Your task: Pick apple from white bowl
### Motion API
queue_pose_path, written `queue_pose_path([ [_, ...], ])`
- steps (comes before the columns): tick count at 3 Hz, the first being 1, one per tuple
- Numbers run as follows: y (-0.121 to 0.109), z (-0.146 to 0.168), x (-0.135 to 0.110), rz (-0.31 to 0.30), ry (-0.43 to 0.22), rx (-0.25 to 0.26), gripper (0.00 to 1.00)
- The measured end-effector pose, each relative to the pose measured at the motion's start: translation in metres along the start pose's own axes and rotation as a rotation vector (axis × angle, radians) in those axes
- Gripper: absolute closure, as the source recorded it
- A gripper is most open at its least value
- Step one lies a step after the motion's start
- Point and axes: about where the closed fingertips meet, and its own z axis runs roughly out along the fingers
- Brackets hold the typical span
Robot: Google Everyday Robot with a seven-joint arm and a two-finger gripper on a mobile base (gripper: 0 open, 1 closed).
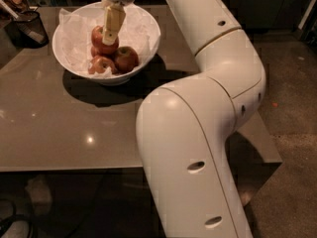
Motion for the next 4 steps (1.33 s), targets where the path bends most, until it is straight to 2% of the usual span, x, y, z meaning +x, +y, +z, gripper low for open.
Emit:
queue_pose_path([
  [4,0.015,0.032,0.017,0.068,-0.032,-0.091,0.25],
])
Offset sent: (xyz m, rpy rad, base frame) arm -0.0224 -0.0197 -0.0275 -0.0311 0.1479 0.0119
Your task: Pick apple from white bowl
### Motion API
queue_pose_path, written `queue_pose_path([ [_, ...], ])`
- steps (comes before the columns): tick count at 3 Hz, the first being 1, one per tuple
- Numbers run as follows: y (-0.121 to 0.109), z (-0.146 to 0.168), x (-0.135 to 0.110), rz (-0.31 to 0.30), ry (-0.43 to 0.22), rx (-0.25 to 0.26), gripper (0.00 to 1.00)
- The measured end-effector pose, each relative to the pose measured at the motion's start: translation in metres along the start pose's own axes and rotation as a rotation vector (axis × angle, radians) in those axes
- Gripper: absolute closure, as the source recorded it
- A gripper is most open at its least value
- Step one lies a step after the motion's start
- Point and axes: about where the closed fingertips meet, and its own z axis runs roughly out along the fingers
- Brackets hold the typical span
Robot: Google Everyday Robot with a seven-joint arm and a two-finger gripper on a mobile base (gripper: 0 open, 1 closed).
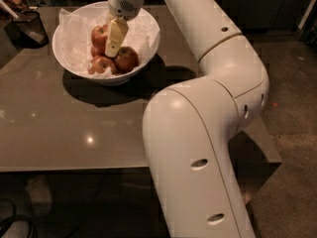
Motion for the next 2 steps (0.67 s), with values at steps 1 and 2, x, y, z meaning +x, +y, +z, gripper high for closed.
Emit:
queue_pose_path([
  [1,0.0004,0.0038,0.0023,0.008,0.003,-0.006,0.42],
  [2,0.0004,0.0038,0.0022,0.008,0.003,-0.006,0.65],
])
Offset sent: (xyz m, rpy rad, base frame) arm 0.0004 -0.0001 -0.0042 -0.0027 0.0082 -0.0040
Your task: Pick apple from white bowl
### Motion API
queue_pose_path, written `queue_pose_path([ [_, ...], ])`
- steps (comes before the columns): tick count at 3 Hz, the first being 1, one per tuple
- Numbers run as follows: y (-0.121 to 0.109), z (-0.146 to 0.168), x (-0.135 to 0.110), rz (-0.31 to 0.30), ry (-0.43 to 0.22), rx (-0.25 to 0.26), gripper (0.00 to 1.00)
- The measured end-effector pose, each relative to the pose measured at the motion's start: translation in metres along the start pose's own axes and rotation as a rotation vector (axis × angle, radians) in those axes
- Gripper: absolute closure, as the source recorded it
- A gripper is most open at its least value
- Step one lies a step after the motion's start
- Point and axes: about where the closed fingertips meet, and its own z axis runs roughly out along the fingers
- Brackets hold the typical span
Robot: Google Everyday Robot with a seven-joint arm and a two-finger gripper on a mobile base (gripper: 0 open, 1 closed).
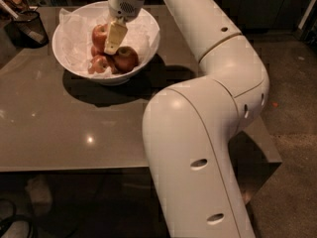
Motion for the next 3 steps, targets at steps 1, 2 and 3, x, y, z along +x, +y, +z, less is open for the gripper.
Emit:
queue_pose_path([
  [1,0.000,0.000,0.000,0.000,0.000,0.000,0.89],
  [2,-0.005,0.001,-0.004,0.003,-0.003,0.019,1.00],
  [3,-0.001,-0.020,-0.018,-0.016,0.019,0.059,1.00],
])
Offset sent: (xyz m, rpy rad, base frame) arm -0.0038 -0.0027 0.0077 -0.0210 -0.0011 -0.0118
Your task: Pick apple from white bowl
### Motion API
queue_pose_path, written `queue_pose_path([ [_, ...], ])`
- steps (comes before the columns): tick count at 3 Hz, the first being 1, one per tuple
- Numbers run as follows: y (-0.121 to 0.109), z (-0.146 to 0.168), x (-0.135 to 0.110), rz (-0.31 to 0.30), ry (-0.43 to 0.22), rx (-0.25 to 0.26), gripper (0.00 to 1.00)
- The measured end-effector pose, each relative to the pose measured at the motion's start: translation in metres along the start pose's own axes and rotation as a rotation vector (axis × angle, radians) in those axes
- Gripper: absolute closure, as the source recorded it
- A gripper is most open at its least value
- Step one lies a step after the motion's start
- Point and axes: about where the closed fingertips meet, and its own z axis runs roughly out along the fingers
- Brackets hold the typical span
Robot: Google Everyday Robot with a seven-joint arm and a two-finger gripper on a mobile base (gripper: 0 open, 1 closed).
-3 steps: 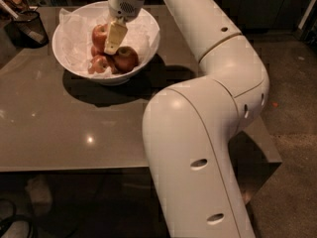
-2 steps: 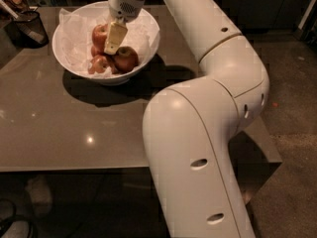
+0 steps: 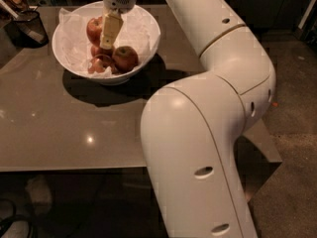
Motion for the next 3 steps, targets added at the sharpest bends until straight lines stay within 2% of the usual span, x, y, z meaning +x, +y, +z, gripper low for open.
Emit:
queue_pose_path([
  [1,0.008,-0.026,-0.017,-0.035,-0.003,0.032,1.00],
  [3,0.041,-0.074,-0.045,-0.132,-0.059,0.059,1.00],
])
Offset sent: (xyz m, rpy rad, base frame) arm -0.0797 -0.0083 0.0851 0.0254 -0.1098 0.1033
